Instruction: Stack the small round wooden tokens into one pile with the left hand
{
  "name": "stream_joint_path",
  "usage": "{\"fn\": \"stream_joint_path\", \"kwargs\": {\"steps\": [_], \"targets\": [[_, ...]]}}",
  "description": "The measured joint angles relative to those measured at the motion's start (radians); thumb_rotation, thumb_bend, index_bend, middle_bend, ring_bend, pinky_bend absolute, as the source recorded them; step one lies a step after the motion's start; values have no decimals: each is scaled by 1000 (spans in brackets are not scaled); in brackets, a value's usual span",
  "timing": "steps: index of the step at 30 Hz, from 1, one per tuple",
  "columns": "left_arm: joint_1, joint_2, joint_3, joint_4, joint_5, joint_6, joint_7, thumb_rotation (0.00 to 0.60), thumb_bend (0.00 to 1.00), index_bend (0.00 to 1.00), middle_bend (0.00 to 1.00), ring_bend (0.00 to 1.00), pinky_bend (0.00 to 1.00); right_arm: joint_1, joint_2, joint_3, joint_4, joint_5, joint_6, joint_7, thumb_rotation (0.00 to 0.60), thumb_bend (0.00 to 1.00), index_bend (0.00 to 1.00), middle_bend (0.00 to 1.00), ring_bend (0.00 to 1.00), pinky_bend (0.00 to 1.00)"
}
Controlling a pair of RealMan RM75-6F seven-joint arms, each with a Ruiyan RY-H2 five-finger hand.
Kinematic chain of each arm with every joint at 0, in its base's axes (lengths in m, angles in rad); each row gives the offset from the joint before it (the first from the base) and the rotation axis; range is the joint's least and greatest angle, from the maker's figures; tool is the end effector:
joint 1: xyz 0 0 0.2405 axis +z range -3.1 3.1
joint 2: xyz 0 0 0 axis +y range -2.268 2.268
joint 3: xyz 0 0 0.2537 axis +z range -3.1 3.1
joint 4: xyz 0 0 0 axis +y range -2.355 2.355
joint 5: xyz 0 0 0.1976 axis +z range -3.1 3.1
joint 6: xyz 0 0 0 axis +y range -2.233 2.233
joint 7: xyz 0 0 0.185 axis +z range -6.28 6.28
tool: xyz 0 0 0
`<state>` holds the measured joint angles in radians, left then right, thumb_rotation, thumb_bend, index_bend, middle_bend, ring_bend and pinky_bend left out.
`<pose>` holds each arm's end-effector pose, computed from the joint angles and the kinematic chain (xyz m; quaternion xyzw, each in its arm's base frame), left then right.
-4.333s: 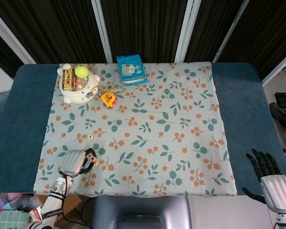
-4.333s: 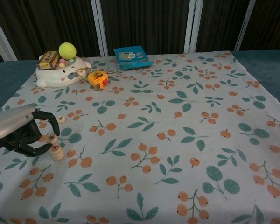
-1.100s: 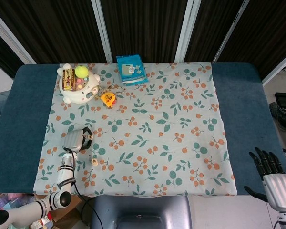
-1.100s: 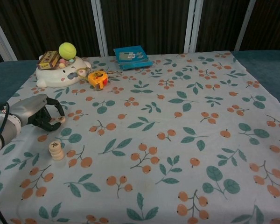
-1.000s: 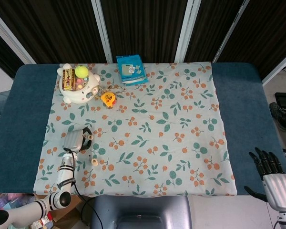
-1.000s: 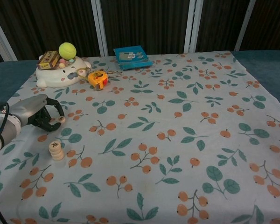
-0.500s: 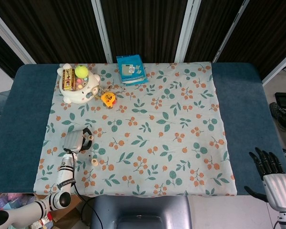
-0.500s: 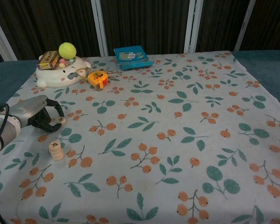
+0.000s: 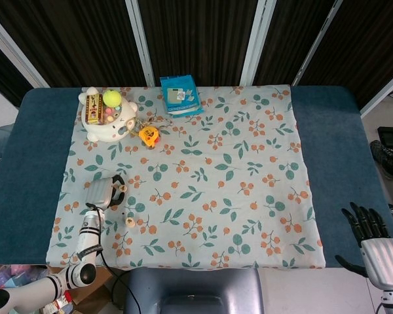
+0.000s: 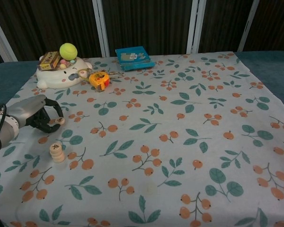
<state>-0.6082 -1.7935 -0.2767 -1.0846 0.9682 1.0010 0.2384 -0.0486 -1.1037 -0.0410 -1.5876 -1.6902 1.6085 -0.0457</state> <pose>-0.2393 0.3909 -0.0373 -0.5947 -0.4975 -0.3490 0.5264 -0.3012 -0.1612 0.1670 0.6327 -0.3561 0.3709 0.5791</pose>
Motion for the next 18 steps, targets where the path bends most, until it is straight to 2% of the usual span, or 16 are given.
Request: {"fn": "stream_joint_path", "kwargs": {"steps": [7, 13, 18], "targets": [[15, 45, 1, -90, 30, 35, -10, 600, 400, 540, 1000, 1000, 1000, 1, -1, -1, -1, -1, -2, -3, 600, 205, 0, 0, 0, 29], [43, 135, 6, -270, 69, 76, -21, 600, 400, 540, 1000, 1000, 1000, -1, -2, -3, -2, -5, 1, -9, 600, 205, 0, 0, 0, 29], [82, 239, 33, -464, 107, 115, -16, 600, 399, 537, 1000, 1000, 1000, 1, -4, -5, -4, -7, -4, -18, 600, 205, 0, 0, 0, 29]]}}
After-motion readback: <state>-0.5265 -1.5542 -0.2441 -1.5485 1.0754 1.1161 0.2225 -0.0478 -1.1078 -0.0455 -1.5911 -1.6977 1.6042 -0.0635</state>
